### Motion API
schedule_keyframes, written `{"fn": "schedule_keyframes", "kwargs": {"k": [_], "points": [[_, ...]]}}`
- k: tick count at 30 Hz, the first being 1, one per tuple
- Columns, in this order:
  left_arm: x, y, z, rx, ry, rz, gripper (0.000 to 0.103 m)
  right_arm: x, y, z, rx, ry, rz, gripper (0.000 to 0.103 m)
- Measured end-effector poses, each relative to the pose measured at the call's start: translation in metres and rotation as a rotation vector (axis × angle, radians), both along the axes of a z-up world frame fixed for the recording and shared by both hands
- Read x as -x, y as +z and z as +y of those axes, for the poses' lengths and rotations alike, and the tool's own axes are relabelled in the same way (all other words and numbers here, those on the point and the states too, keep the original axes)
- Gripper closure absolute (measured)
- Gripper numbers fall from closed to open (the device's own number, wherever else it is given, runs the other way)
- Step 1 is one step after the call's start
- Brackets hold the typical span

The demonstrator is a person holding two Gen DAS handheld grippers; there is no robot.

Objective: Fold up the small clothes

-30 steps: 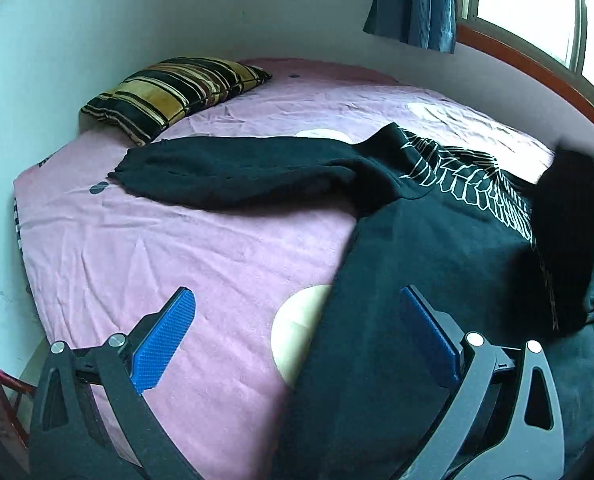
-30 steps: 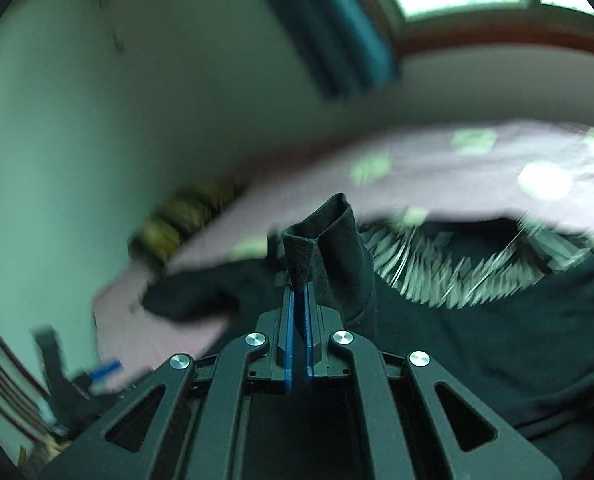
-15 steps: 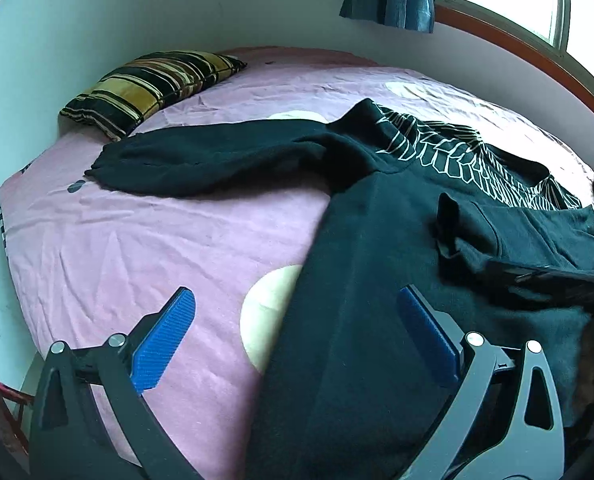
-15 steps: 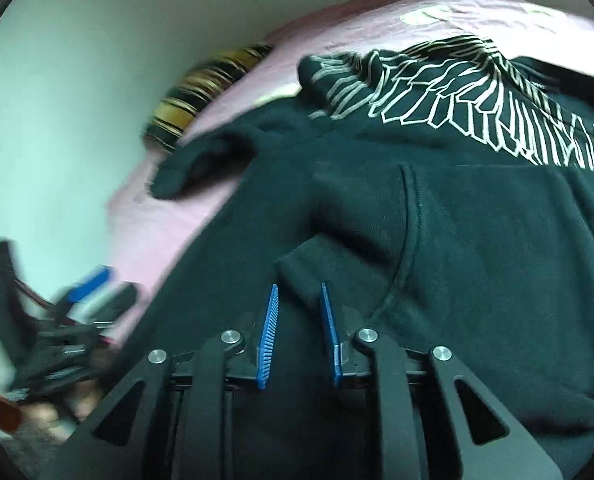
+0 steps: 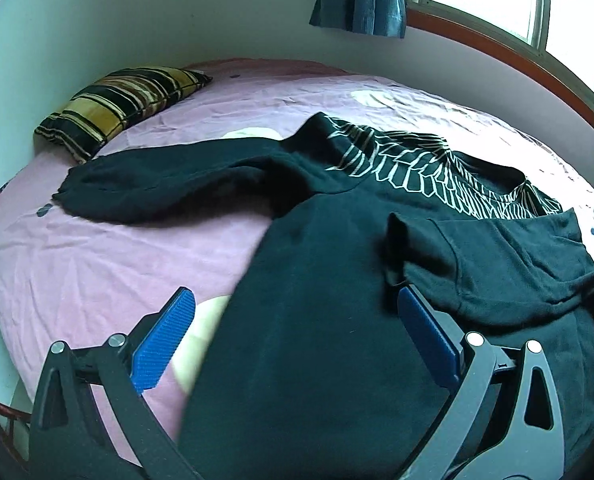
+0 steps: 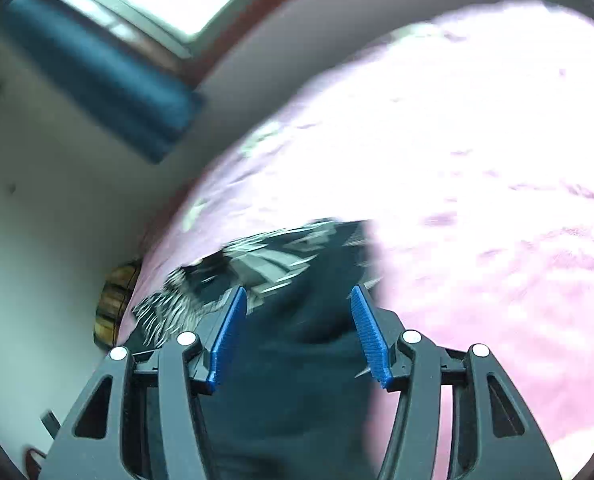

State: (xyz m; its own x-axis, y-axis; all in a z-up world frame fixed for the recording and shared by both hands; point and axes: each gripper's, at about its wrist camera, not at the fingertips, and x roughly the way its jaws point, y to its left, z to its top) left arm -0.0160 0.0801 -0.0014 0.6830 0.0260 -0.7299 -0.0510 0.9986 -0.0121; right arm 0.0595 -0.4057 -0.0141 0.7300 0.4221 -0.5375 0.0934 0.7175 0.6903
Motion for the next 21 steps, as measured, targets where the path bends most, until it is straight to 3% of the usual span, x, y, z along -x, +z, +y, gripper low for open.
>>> {"fn": "schedule_keyframes", "kwargs": {"k": [5,6,7,11,14,17,19,21], "points": [[-0.01,-0.009,-0.019,0.001,-0.005,0.041,0.002,-0.045,-0.049,-0.014,-0.152,0.032,0.07,0.049],[-0.011,-0.011,-0.023,0.0,-0.008,0.047,0.002,-0.051,-0.053,-0.01,-0.15,0.052,0.076,0.076],[-0.012,-0.013,-0.028,-0.002,-0.014,0.055,0.002,-0.056,-0.054,-0.003,-0.121,0.075,0.079,0.093],[-0.014,-0.015,-0.039,-0.001,-0.03,0.06,0.002,-0.056,-0.044,-0.009,-0.081,0.057,0.05,0.095],[-0.017,-0.017,-0.044,-0.007,-0.044,0.066,0.002,-0.058,-0.059,-0.015,-0.102,0.031,0.097,0.094],[-0.017,-0.017,-0.044,-0.004,-0.047,0.069,0.002,-0.052,-0.062,-0.02,-0.161,0.017,0.081,0.091],[-0.016,-0.016,-0.042,0.003,-0.047,0.064,0.002,-0.042,-0.058,-0.022,-0.193,0.011,0.1,0.078],[-0.014,-0.016,-0.04,0.004,-0.045,0.057,0.002,-0.021,-0.052,-0.018,-0.21,0.049,0.114,0.051]]}}
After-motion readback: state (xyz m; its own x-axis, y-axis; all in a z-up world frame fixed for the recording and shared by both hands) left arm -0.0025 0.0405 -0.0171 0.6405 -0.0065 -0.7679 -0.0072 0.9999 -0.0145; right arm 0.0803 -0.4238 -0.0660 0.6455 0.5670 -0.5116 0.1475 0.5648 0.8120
